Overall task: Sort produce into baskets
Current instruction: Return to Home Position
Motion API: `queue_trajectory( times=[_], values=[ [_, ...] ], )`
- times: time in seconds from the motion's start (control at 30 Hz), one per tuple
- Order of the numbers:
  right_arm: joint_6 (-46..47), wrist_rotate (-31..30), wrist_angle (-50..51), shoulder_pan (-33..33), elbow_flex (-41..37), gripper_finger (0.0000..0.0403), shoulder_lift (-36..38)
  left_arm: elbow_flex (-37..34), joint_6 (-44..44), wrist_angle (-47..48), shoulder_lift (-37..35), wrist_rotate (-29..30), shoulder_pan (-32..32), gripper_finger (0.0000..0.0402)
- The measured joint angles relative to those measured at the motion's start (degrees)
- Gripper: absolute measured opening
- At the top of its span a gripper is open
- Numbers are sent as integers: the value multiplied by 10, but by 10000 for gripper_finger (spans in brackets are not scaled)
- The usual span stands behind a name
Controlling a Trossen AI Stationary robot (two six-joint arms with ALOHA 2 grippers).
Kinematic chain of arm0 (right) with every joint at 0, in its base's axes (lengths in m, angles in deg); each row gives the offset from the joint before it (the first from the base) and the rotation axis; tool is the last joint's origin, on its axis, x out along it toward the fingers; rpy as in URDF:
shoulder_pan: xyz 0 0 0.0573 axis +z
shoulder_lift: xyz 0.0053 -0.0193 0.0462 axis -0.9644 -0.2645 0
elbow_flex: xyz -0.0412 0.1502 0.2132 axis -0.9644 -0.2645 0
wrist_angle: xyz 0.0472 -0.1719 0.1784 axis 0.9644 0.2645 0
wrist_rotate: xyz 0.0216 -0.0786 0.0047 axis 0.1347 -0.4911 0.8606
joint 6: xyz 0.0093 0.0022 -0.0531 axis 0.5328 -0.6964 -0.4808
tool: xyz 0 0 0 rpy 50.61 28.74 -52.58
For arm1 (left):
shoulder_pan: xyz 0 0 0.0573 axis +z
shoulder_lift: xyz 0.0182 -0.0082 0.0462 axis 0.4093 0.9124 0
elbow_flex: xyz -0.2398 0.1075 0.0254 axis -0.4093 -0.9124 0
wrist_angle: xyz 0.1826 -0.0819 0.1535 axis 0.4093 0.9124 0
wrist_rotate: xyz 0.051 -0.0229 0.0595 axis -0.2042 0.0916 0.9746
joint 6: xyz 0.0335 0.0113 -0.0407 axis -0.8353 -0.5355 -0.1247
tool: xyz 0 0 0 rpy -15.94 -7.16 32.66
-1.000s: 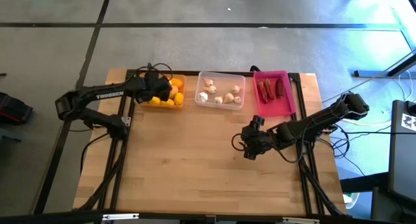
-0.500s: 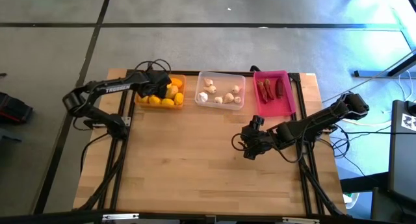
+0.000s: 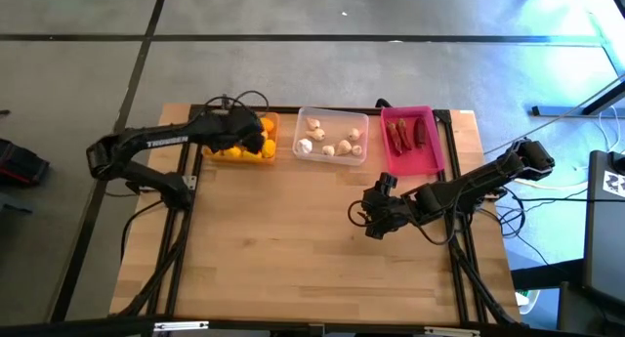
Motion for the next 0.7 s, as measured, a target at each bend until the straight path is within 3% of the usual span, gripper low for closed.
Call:
queue_trajectory(
  times=[0.17, 0.4, 0.7],
  values=[
    [3, 0, -1, 0, 0, 307, 0, 6, -50, -92, -41, -24, -97, 218],
    [3, 0, -2, 0, 0, 307, 0, 7, -208, -194, -52, -62, -212, 144],
    [0, 14, -10, 0, 0, 305, 0, 7, -178, -218, -49, -62, -233, 113]
  ],
)
